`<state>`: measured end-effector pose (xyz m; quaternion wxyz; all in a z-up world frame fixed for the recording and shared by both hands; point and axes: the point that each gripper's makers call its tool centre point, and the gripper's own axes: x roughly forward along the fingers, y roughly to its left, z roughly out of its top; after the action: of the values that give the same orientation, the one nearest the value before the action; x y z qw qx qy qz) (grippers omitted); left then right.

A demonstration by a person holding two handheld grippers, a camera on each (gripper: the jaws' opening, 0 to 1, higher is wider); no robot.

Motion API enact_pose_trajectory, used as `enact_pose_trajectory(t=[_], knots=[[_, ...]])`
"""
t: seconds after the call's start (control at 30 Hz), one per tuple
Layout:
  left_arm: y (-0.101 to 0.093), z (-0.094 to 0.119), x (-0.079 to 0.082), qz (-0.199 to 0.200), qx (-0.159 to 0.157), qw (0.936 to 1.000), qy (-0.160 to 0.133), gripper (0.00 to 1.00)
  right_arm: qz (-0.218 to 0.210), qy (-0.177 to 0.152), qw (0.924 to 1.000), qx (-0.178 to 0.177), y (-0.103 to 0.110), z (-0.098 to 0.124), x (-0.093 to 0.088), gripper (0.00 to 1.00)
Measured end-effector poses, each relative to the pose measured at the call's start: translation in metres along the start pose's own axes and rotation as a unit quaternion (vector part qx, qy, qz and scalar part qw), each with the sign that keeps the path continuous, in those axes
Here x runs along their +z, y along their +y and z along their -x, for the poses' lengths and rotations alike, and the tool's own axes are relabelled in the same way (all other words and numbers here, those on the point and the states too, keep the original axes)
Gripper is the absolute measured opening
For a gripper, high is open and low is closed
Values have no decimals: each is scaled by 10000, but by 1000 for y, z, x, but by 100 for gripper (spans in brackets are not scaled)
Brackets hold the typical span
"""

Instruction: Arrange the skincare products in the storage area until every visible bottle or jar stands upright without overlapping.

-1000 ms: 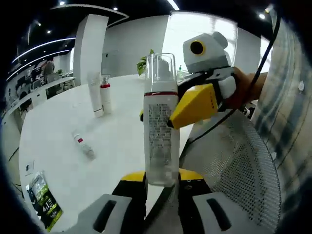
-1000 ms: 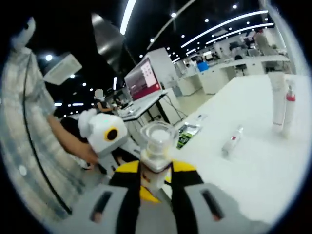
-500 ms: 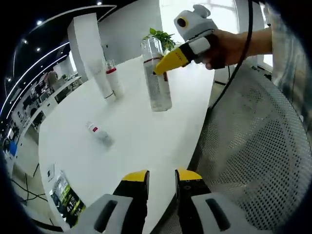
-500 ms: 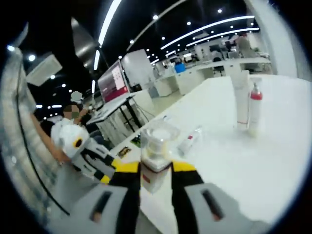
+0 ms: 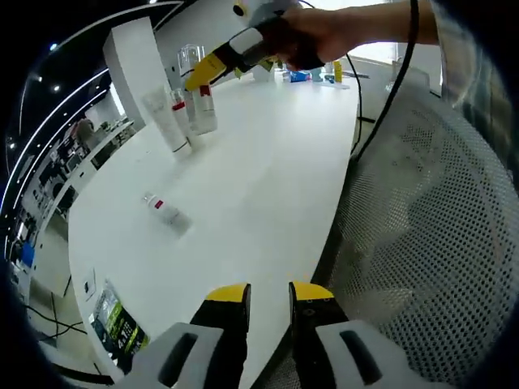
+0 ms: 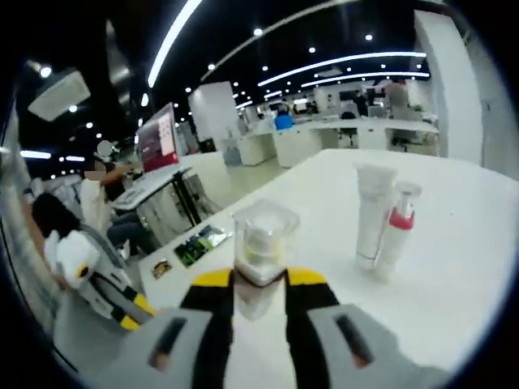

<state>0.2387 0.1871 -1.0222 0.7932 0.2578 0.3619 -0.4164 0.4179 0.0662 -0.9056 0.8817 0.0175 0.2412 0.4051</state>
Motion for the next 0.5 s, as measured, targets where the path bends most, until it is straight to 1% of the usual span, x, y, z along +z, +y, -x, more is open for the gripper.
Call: enact_pose_trajectory(t=[0.07,0.13,0.17,0.2,0.27,0.37,0.43,0.5], knots=[[-2,-1,-1,-48,-38,10000,61,18,64,-17,9999,-107,-6,-1,3,21],[-1,0,0,-108,-21,9999,21,18,5,-62,9999,-149,-8,0,8,21],[-1,0,0,-98,-17,9999,23,18,11,-109,9998,-183,-8,1,11,21],[0,-1,0,-67,-6,10000,34,18,70,-223,9995,-225,-8,3,17,21],[1,-1,-1,-40,16,10000,43,18,135,-321,9993,-154,-5,2,21,21],[0,-1,-1,-59,-14,10000,68,18,241,-149,9994,-174,-6,0,16,21],[-1,-1,-1,-50,-52,10000,51,18,304,-158,9990,-283,-10,2,18,21],[-2,-1,1,29,-105,9999,8,18,274,-255,9988,-304,-9,5,23,21]])
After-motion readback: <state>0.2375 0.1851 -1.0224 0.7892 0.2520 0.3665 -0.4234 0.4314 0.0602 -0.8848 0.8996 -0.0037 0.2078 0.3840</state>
